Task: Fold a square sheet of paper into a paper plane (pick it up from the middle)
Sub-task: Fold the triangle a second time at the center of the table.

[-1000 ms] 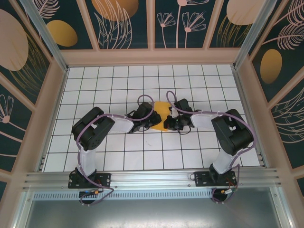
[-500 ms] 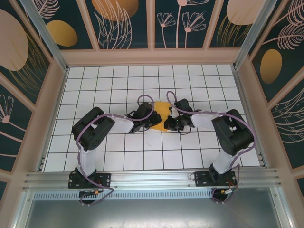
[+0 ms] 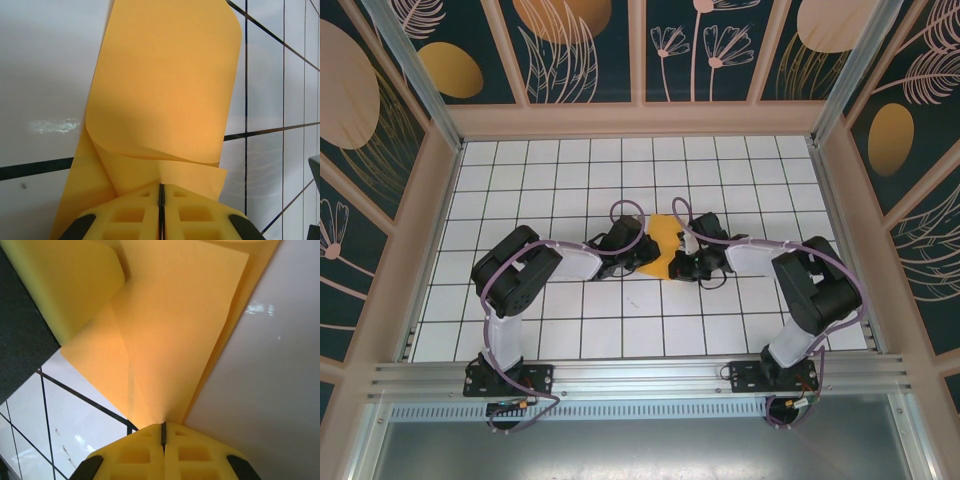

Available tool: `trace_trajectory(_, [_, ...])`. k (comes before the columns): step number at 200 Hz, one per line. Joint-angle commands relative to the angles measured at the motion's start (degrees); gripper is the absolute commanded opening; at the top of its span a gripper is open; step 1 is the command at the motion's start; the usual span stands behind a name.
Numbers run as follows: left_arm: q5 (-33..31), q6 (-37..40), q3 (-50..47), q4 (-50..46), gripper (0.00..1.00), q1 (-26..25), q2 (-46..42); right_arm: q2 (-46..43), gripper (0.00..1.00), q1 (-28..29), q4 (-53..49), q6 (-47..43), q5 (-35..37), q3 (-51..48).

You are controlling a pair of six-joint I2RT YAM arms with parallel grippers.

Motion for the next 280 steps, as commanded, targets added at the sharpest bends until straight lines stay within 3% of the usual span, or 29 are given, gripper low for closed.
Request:
trace_trajectory(1, [-1.65, 0.01, -1.1, -3.8, 0.12, 0.1, 2.12, -1.22, 0.07, 0.57, -6.81, -1.89, 0.7, -1.64])
trace_trajectory(49, [-1.11, 0.31, -1.22, -3.49, 0.12, 0.05, 2.12, -3.92, 0.08, 0.9, -10.98, -2.47, 2.6, 1.73])
trace_trajectory(89, [-0.69, 0.41, -1.19, -3.09, 0.12, 0.0, 1.99, -7.44, 0.08, 0.83, -6.0, 1.97, -0.79, 4.02])
trace_trajectory(162, [0.08, 0.58, -0.75, -2.66, 0.12, 0.11, 2.35, 1.55, 0.07, 0.3, 2.88, 5.4, -3.23, 3.64])
trace_trajectory(206, [-0.09, 0.82, -0.52, -2.76, 0.13, 0.05, 1.8, 4.61, 0.07, -0.46, -0.85, 3.19, 1.89, 2.07])
trace_trajectory(280, [1.09, 1.77, 1.85, -5.24, 0.17, 0.13, -4.37, 4.69, 0.05, -1.14, 1.88, 4.31, 0.2, -1.87])
